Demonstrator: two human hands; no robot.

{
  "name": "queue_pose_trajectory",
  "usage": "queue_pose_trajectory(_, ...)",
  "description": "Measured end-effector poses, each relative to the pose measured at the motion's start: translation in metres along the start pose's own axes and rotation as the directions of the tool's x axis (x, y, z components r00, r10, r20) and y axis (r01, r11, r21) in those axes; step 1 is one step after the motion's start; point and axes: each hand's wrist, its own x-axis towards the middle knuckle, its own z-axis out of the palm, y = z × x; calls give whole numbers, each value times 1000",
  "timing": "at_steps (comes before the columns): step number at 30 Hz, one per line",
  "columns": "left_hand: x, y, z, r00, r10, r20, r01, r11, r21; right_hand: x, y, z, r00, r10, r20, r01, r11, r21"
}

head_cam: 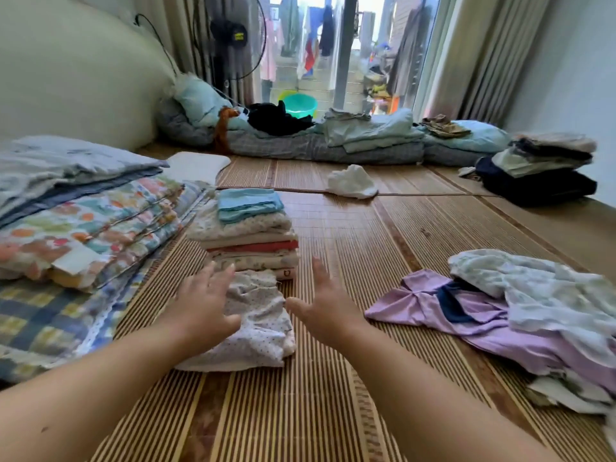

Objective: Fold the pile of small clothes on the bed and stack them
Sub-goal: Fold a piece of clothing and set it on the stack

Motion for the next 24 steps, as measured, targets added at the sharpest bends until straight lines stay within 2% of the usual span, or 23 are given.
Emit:
queue_pose_trajectory(5, -23, 122, 19, 947, 319, 33, -317, 947, -50, -82, 64, -80, 993, 56, -103, -73, 984, -163)
queue_pose_trajectory(8, -47, 208, 49, 873, 480, 86, -467, 874, -134, -130, 112, -130, 962, 110, -250, -167, 962, -218)
queue_pose_trajectory(12, -73, 301, 84, 758, 637, 140, -627, 771, -108, -171, 170, -173, 893, 220, -392, -331, 912, -242)
queue_pose_trajectory(16, -67, 367, 113, 698, 704, 129, -704, 708, -56, -187, 213, -208, 831, 275, -483, -396, 903, -167)
queue_pose_trajectory(21, -24, 422, 142, 733, 668, 133, -667, 743, -57, -192, 250, -220, 822, 310, -478, -428, 889, -160)
queue_pose_trajectory(24, 0, 447, 155, 773, 612, 165, -625, 780, 34, -192, 262, -221, 844, 314, -436, -426, 885, -188)
